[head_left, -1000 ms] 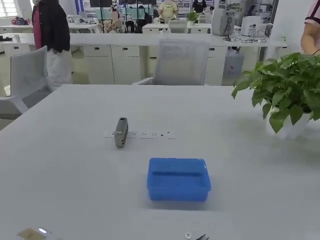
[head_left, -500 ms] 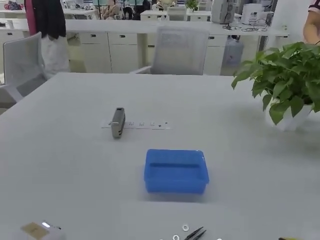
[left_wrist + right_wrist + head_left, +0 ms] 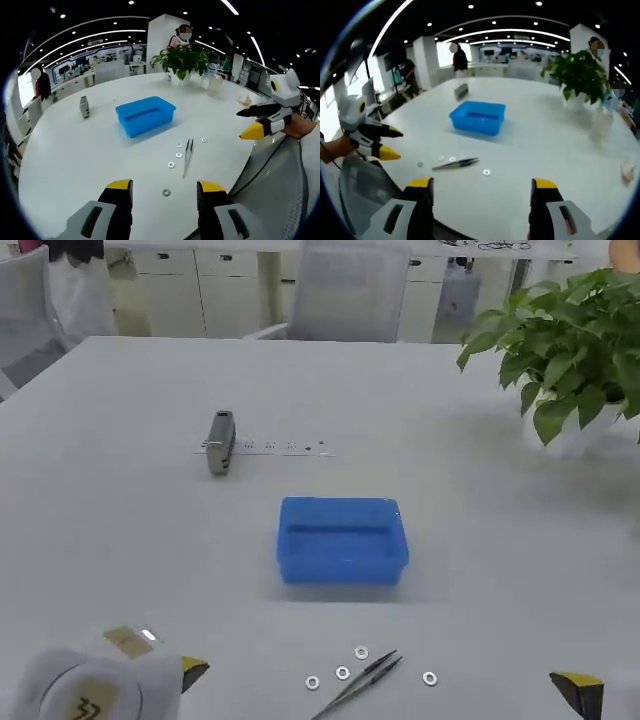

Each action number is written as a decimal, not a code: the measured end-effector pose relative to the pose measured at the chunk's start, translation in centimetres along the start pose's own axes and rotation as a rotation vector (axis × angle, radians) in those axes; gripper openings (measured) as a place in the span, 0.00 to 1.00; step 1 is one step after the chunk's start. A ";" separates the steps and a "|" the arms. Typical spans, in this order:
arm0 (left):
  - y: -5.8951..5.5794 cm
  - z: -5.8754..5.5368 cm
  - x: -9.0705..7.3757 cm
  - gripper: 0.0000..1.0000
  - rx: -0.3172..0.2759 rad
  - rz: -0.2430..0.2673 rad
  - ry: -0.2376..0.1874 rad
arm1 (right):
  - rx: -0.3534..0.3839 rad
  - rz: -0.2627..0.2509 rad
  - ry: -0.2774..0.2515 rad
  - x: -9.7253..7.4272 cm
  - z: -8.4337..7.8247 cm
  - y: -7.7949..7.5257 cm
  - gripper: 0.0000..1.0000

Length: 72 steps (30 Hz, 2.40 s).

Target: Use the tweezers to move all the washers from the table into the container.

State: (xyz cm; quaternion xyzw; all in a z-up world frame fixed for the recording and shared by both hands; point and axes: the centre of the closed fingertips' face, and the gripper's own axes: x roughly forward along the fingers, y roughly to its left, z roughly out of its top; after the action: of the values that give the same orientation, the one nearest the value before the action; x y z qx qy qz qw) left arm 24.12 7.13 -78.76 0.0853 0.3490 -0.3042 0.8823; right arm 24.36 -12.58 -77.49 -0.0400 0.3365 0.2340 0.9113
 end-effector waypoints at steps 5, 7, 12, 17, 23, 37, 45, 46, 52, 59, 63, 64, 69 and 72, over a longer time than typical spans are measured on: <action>-1.4 0.3 2.4 0.29 0.062 -0.096 0.037 | 0.005 -0.015 0.002 0.0 0.0 -0.3 0.76; -1.9 0.1 3.6 0.25 0.063 -0.128 0.071 | 0.005 -0.019 0.006 0.0 -0.1 -0.3 0.76; -2.2 -1.2 6.3 0.16 0.103 -0.146 0.141 | 0.002 -0.031 0.013 -0.1 -0.2 -0.4 0.75; -3.2 -1.7 7.5 0.12 0.150 -0.178 0.169 | 0.007 -0.037 0.012 -0.1 -0.2 -0.5 0.75; -3.5 -2.6 8.6 0.04 0.176 -0.186 0.215 | 0.005 -0.039 0.011 -0.1 -0.1 -0.6 0.76; -4.1 -2.2 7.7 0.00 0.247 -0.196 0.193 | -0.020 -0.021 0.019 0.1 -0.2 -0.1 0.72; -4.3 -0.8 4.5 0.00 0.206 -0.184 0.140 | -0.022 -0.031 0.006 -0.1 0.0 -0.2 0.71; -4.2 -0.7 4.1 0.00 0.203 -0.180 0.134 | -0.021 -0.032 0.003 -0.1 0.0 -0.3 0.71; -3.5 0.9 1.6 0.00 0.178 -0.147 0.085 | -0.022 -0.036 -0.013 -0.2 0.3 -0.3 0.71; -2.4 1.8 -0.6 0.00 0.190 -0.114 0.075 | -0.026 -0.031 -0.025 -0.3 0.5 -0.2 0.70; -2.2 1.7 -1.3 0.00 0.195 -0.110 0.082 | -0.027 -0.028 -0.032 -0.3 0.6 -0.2 0.70; -2.2 1.7 -1.5 0.00 0.197 -0.107 0.085 | -0.026 -0.028 -0.034 -0.4 0.6 -0.2 0.70; -2.3 1.8 -2.7 0.00 0.206 -0.093 0.092 | -0.021 -0.027 -0.042 -0.4 0.8 -0.2 0.69; -2.2 1.7 -3.2 0.00 0.228 -0.080 0.103 | -0.022 -0.027 -0.043 -0.4 0.8 -0.2 0.69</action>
State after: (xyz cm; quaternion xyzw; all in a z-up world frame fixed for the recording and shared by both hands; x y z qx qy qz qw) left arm 21.92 6.24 -75.24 0.1864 0.3601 -0.3719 0.8351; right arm 24.65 -12.79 -76.61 -0.0493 0.3136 0.2263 0.9209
